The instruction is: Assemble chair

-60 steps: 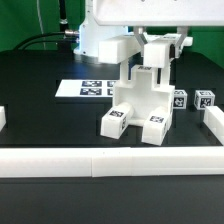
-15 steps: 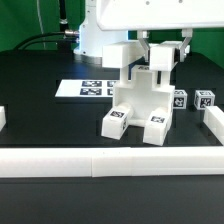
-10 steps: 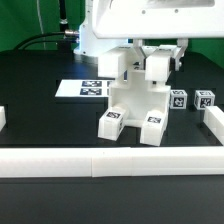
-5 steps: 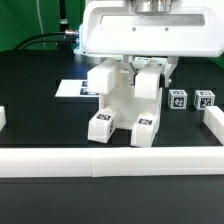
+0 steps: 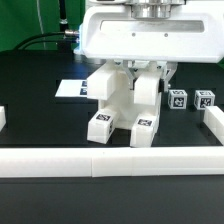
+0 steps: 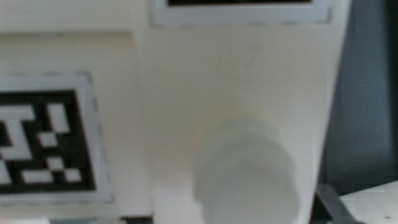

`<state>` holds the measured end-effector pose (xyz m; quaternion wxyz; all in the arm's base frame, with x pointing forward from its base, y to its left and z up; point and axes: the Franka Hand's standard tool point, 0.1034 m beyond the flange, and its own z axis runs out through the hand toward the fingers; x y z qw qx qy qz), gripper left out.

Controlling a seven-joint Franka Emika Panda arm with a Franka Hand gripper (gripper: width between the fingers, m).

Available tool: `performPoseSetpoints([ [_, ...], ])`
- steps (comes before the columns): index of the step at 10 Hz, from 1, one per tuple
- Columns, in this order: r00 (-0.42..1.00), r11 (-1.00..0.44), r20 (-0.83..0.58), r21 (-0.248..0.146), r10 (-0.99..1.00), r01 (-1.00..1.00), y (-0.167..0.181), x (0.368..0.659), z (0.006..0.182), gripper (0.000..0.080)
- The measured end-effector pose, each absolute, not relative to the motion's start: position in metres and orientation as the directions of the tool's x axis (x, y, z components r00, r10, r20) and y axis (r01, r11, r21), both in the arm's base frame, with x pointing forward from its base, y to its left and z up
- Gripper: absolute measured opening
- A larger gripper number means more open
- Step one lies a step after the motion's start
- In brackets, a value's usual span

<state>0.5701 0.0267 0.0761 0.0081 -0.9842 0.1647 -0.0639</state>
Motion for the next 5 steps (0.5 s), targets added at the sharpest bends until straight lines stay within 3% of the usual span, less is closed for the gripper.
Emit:
performPoseSetpoints([
  [2, 0.938, -0.946, 0.123, -0.037, -0.325, -0.323, 0.0267, 0.5701, 0.076, 0.0284],
  [3, 0.938, -0.946, 0.122, -0.036, -0.325, -0.323, 0.0267, 0.5698, 0.0759, 0.0465],
  [4, 0.938, -0.946, 0.121, -0.037, -0.325, -0.323, 0.0267, 0.57, 0.076, 0.0465],
  [5, 0.938, -0.946, 0.122, -0.037, -0.325, -0.323, 0.0262, 0.5701, 0.0763, 0.0585],
])
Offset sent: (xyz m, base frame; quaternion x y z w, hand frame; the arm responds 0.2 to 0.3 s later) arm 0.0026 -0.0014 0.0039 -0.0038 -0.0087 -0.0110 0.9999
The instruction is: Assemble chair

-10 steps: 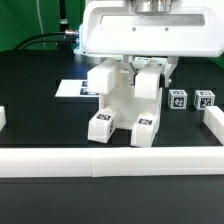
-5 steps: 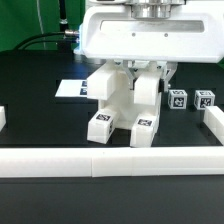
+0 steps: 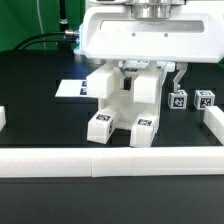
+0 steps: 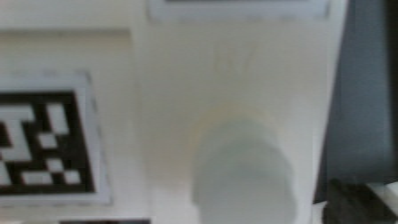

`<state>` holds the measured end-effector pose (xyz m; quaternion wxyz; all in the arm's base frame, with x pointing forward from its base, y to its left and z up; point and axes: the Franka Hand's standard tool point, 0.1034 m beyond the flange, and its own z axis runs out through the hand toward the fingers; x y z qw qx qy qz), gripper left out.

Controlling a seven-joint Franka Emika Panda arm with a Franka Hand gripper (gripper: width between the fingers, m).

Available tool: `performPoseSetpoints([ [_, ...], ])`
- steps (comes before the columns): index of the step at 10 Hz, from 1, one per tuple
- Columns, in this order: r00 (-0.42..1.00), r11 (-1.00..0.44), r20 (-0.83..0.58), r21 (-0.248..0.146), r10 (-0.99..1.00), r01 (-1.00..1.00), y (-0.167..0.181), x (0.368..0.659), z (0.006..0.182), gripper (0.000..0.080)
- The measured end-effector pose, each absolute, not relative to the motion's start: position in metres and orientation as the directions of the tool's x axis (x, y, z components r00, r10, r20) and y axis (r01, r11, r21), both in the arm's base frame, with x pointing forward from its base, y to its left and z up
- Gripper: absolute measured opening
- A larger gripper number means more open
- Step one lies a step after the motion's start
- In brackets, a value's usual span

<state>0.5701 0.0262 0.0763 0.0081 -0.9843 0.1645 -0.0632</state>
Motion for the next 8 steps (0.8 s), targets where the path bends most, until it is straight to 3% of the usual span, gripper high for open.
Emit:
performPoseSetpoints([
  [1, 0.937, -0.946, 0.124, -0.038, -0.325, -0.323, 0.026, 0.571, 0.078, 0.0634],
  [3, 0.94, -0.947, 0.115, -0.046, -0.32, -0.317, 0.026, 0.574, 0.092, 0.0646],
  [6, 0.943, -0.945, 0.071, -0.075, -0.324, -0.319, 0.033, 0.57, 0.133, 0.0648],
  [8, 0.933, -0.931, 0.034, -0.095, -0.358, -0.353, 0.043, 0.546, 0.151, 0.0648],
])
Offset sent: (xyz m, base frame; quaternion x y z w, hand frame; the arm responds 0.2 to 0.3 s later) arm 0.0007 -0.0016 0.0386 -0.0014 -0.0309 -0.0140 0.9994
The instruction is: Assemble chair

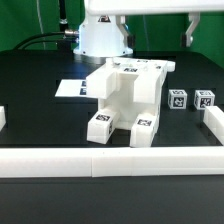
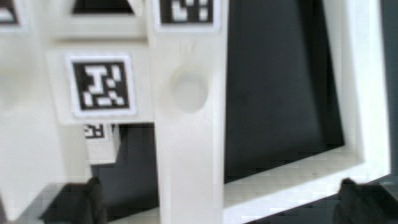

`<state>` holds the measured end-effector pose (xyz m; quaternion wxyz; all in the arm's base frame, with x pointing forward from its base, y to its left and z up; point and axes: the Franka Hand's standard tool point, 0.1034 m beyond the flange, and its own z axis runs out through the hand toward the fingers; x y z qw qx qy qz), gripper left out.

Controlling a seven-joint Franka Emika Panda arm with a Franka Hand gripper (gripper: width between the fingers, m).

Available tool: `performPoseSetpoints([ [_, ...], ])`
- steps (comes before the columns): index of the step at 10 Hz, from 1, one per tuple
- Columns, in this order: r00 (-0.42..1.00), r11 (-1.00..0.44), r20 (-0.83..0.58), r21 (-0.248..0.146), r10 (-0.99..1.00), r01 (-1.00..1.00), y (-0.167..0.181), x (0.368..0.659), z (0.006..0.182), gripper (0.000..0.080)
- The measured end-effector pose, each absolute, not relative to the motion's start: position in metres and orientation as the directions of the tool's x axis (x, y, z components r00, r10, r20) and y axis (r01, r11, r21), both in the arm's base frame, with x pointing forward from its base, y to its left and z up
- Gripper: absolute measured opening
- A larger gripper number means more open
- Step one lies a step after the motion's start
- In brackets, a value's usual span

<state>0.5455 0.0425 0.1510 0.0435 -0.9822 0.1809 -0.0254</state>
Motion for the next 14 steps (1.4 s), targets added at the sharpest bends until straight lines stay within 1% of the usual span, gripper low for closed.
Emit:
performPoseSetpoints([
  [1, 0.93, -0.927, 0.019, -0.097, -0.366, -0.363, 0.048, 0.53, 0.151, 0.0648],
  [3, 0.933, -0.93, 0.022, -0.091, -0.36, -0.357, 0.044, 0.537, 0.148, 0.0648],
  [5, 0.926, -0.923, 0.017, -0.093, -0.377, -0.374, 0.046, 0.533, 0.147, 0.0648],
  [6, 0.912, -0.908, 0.01, -0.098, -0.411, -0.408, 0.054, 0.517, 0.145, 0.0648],
  [8, 0.909, -0.905, 0.002, -0.095, -0.416, -0.414, 0.068, 0.473, 0.132, 0.0648],
  [9, 0.91, -0.906, -0.008, -0.092, -0.415, -0.413, 0.069, 0.461, 0.127, 0.0648],
  [10, 0.909, -0.905, -0.001, -0.094, -0.417, -0.415, 0.068, 0.468, 0.129, 0.0648],
  [12, 0.909, -0.905, -0.002, -0.093, -0.417, -0.415, 0.068, 0.467, 0.128, 0.0648],
  [13, 0.905, -0.901, 0.001, -0.094, -0.425, -0.423, 0.069, 0.464, 0.127, 0.0648],
  [14, 0.896, -0.892, 0.004, -0.093, -0.444, -0.442, 0.073, 0.446, 0.121, 0.0648],
])
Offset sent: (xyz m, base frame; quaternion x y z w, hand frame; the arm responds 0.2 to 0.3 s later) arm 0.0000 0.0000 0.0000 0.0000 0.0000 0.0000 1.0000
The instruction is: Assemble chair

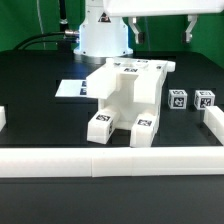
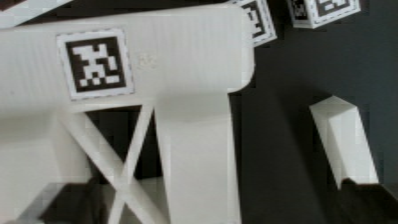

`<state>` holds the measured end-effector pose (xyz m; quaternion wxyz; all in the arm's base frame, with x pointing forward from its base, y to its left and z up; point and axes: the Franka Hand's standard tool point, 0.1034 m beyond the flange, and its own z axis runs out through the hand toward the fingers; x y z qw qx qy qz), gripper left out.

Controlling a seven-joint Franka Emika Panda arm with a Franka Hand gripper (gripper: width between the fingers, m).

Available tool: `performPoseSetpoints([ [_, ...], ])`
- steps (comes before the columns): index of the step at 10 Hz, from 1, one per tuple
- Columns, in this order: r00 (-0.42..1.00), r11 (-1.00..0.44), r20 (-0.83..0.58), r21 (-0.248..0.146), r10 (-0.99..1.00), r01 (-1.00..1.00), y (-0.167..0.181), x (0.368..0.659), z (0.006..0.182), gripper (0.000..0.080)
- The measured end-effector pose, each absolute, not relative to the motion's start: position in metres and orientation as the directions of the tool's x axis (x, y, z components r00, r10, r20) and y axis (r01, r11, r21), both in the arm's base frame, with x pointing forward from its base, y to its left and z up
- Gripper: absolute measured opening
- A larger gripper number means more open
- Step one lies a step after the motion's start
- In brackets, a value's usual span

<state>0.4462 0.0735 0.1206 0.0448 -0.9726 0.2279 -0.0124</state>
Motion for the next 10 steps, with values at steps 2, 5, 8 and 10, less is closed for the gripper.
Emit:
performPoseSetpoints([
  [2, 0.883, -0.88, 0.004, -0.084, -0.469, -0.467, 0.088, 0.407, 0.105, 0.0648],
  [5, 0.887, -0.886, -0.006, -0.052, -0.461, -0.461, 0.095, 0.385, 0.093, 0.0648],
  [8, 0.913, -0.913, 0.027, -0.048, -0.406, -0.405, 0.08, 0.39, 0.074, 0.0648],
  [10, 0.923, -0.923, 0.043, -0.038, -0.383, -0.382, 0.069, 0.399, 0.064, 0.0648],
])
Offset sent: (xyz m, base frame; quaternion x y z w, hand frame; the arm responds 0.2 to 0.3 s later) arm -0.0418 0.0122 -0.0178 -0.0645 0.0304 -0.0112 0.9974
